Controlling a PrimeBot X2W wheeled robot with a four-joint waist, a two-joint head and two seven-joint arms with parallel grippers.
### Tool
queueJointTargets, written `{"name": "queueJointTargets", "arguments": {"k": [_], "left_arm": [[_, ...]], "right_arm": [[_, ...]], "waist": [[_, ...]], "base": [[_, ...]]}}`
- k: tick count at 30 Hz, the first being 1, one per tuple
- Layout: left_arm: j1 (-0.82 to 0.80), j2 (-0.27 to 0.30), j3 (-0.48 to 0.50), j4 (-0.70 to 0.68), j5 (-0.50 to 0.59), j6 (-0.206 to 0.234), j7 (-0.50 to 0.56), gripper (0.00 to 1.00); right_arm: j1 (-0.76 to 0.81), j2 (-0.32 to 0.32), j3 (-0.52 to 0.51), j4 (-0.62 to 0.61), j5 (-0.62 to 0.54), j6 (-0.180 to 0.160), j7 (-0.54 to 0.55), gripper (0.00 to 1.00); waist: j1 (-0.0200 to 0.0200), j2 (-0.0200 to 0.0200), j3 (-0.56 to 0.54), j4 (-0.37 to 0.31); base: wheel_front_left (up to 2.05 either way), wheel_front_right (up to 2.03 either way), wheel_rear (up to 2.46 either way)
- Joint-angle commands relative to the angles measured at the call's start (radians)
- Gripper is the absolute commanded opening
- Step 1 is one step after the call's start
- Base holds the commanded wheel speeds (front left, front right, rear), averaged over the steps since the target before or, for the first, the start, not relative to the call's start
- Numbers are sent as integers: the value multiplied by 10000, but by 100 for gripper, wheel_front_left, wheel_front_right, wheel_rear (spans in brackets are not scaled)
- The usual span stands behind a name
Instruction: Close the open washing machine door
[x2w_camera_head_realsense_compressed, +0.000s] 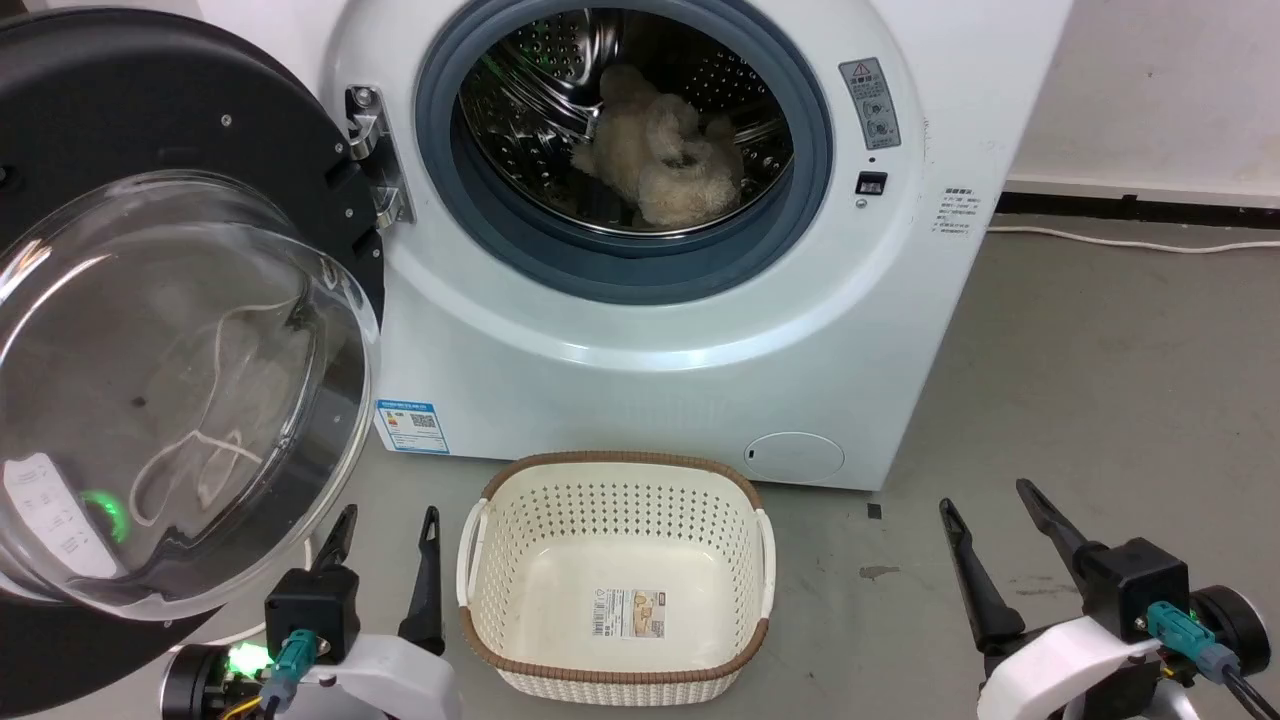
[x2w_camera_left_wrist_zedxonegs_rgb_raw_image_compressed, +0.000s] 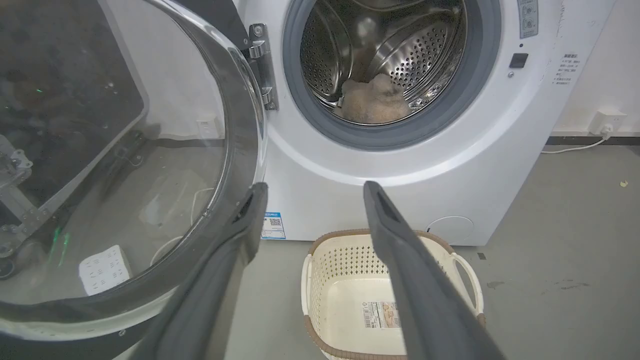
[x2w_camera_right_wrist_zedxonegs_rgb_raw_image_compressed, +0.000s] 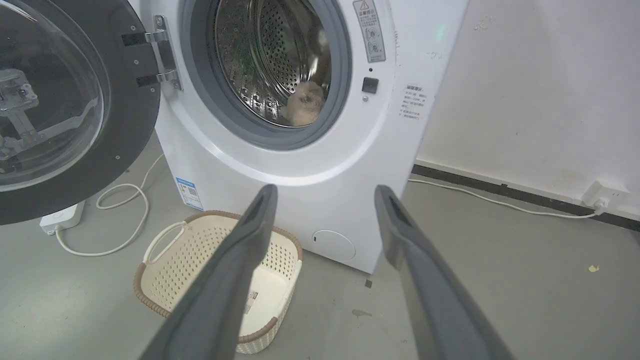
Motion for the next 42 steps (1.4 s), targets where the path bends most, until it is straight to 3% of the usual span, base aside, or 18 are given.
{"name": "queueJointTargets", "arguments": {"k": [1,19,42], "left_arm": [[-37,19,-41,-10,47,21,-115,100],[-1,259,-434,-43,57,161,-534,100],[412,532,-651,-604,39,832,-1014,100]], "right_arm": [[37,-2,-32,4,79,1,-126,100],[211,-36,169,87,154,2,-547,100],[-417,-453,1361,719,572,4,-1027,100]], "waist": [[0,0,-3,23],[0,0,-168,1023],[0,0,-13,2106]], "base": [[0,0,0],[0,0,0],[-2,-2,-2]]}}
